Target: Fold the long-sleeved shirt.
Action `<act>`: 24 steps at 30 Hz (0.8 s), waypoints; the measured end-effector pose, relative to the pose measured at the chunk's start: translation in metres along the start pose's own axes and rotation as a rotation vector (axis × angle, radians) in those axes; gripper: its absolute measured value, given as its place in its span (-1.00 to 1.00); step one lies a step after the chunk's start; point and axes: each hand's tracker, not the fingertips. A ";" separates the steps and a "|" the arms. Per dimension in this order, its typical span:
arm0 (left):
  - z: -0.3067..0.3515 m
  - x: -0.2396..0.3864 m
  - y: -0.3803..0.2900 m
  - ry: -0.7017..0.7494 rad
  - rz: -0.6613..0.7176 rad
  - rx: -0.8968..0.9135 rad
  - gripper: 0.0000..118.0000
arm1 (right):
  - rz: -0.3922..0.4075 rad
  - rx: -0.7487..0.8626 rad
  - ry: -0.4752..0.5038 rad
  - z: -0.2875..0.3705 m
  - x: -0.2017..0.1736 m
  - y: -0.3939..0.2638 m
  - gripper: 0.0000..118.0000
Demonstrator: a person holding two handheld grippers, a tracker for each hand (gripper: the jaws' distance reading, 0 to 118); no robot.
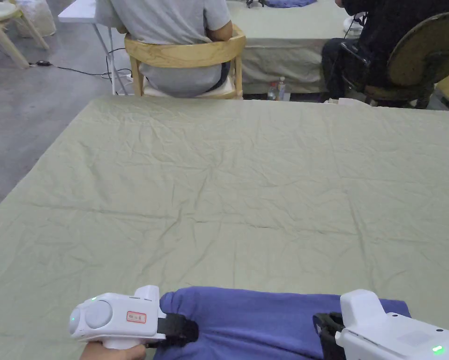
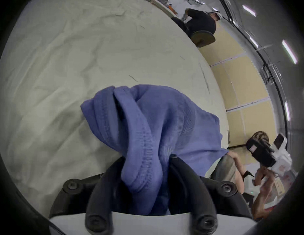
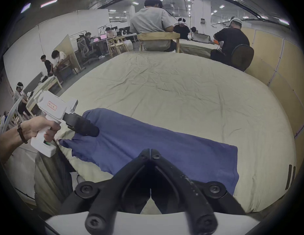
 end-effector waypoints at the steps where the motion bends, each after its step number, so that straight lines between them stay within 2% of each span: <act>1: 0.003 0.001 0.001 0.011 -0.007 0.002 -0.58 | -0.008 0.006 0.006 0.001 0.001 0.000 -0.97; 4: 0.015 -0.004 0.009 0.019 -0.002 -0.007 -0.59 | -0.025 0.018 0.002 0.004 0.007 0.001 -0.97; 6: 0.025 -0.006 0.013 0.069 -0.035 -0.004 -0.59 | -0.035 0.024 -0.005 0.005 0.012 0.001 -0.97; 11: 0.062 -0.031 0.023 0.223 0.007 0.066 -0.59 | -0.074 0.039 -0.007 0.010 0.026 -0.003 -0.97; 14: 0.076 -0.035 0.020 0.280 0.026 0.051 -0.59 | -0.095 0.043 -0.002 0.010 0.033 -0.007 -0.97; 19: 0.081 0.003 0.015 0.283 -0.011 0.039 -0.59 | -0.146 0.053 0.010 0.010 0.046 -0.017 -0.97; 24: 0.069 0.072 0.025 0.204 -0.131 0.015 -0.59 | -0.188 0.064 0.008 0.016 0.063 -0.030 -0.97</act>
